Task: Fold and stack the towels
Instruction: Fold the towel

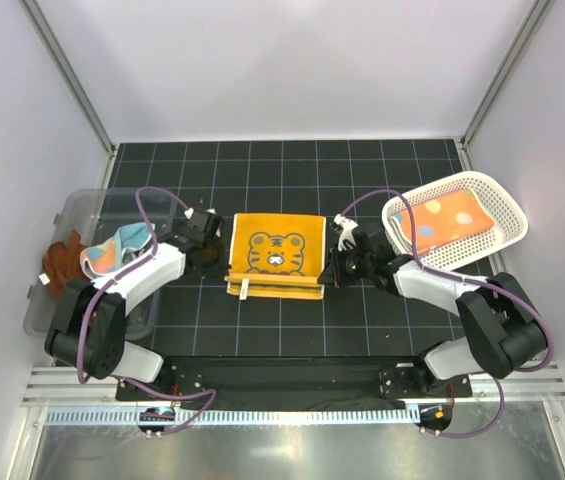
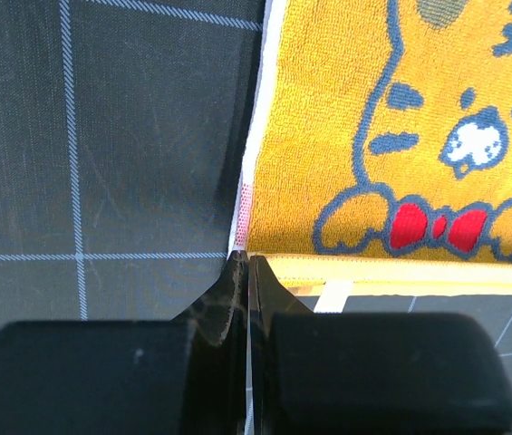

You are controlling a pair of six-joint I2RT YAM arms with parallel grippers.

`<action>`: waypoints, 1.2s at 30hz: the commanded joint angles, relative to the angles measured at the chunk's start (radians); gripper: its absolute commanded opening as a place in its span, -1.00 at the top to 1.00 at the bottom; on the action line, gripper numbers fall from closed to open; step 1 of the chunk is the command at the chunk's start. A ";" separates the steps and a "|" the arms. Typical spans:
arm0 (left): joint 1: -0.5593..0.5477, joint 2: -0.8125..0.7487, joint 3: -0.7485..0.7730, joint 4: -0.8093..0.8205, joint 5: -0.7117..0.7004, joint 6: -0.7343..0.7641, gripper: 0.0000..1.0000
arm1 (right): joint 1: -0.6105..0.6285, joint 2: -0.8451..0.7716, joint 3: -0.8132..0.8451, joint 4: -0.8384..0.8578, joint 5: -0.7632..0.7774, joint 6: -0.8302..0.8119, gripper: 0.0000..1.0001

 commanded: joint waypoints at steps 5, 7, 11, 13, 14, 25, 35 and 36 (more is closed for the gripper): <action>-0.012 0.004 -0.010 0.009 -0.073 -0.012 0.94 | 0.003 0.017 -0.004 0.017 0.065 0.011 0.74; -0.012 0.005 -0.008 0.006 -0.078 -0.012 0.92 | 0.003 0.035 0.006 0.004 0.072 0.013 0.72; -0.013 0.014 -0.002 -0.009 -0.084 -0.012 0.88 | 0.003 0.049 0.019 -0.012 0.078 0.013 0.63; -0.013 0.014 0.002 -0.015 -0.087 -0.013 0.79 | 0.003 0.043 0.025 -0.026 0.083 0.017 0.41; -0.013 0.013 0.013 -0.023 -0.090 -0.015 0.76 | 0.003 0.041 0.032 -0.032 0.084 0.017 0.33; -0.012 -0.020 0.260 -0.181 -0.092 -0.004 0.17 | 0.003 -0.121 0.177 -0.271 0.103 0.016 0.20; -0.024 0.095 0.099 -0.019 0.042 -0.081 0.21 | 0.009 0.037 0.134 -0.080 0.032 0.091 0.28; -0.027 0.102 0.084 -0.014 0.036 -0.096 0.22 | 0.007 0.049 0.119 -0.052 0.029 0.095 0.29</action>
